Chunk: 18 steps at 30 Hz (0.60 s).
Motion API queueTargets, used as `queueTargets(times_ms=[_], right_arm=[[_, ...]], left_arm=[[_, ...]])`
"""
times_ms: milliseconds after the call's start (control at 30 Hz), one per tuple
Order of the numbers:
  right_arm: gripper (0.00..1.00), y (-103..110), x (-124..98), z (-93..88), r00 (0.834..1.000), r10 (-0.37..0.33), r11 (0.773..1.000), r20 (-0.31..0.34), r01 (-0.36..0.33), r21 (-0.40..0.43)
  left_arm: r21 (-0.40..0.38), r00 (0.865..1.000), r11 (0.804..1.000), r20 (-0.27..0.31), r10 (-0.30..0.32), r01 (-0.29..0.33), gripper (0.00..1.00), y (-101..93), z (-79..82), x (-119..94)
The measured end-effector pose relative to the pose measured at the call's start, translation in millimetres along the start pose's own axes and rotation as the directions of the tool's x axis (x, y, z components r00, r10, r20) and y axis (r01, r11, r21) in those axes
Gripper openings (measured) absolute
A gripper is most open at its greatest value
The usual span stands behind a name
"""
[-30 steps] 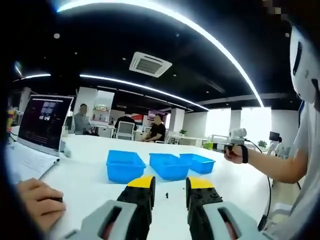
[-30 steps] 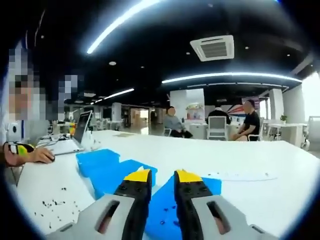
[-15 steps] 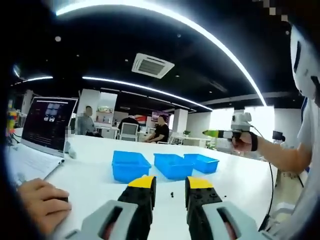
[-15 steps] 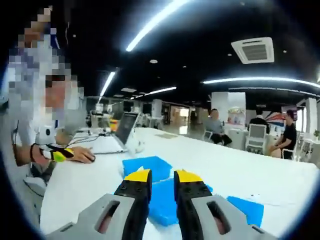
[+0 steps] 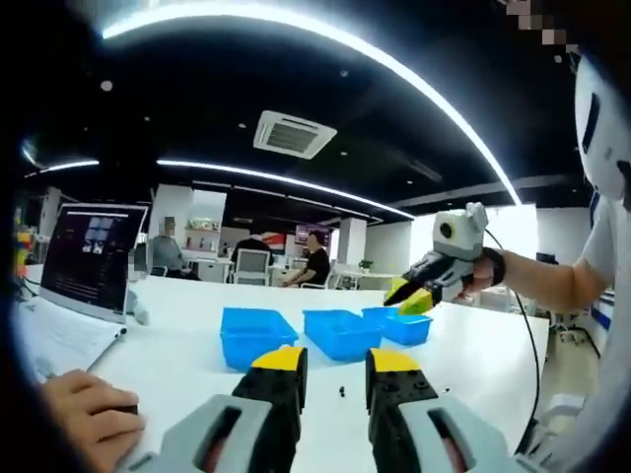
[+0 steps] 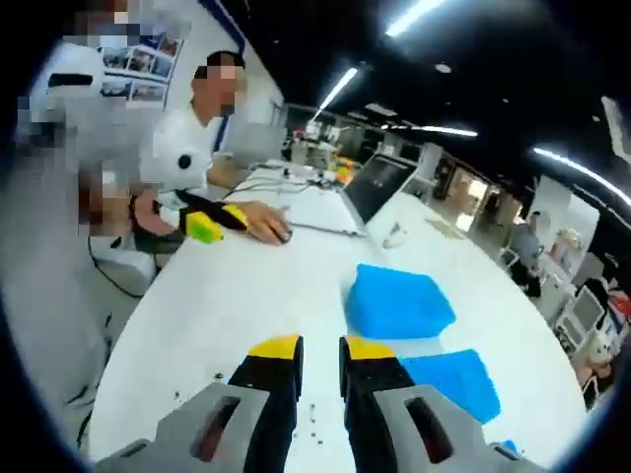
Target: Pick up the resistors one by one and place each resistor into its matching bin, sorting the parts by color and model until every resistor is separated into the correct bin for its type
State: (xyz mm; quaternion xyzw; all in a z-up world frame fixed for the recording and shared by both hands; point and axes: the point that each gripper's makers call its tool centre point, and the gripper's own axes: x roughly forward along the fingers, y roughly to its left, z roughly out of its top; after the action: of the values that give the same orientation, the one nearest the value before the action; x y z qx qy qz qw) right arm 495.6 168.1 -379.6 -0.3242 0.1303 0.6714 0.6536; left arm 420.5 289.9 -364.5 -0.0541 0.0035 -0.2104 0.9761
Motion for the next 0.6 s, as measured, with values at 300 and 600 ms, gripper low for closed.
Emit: queueTargets(times_ms=[300, 600], right_arm=[[0.16, 78.7, 25.0, -46.4, 0.885, 0.307, 0.903, -0.349, -0.387, -0.187], [0.16, 81.2, 48.1, -53.8, 0.854, 0.257, 0.779, -0.452, -0.459, -0.427]], left_arm=[[-0.036, 1.000, 0.999, -0.010, 0.009, -0.009, 0.26, 2.4, -10.8, -1.3], [-0.056, 1.000, 0.998, -0.006, 0.015, -0.015, 0.26, 3.6, -13.5, -2.3]])
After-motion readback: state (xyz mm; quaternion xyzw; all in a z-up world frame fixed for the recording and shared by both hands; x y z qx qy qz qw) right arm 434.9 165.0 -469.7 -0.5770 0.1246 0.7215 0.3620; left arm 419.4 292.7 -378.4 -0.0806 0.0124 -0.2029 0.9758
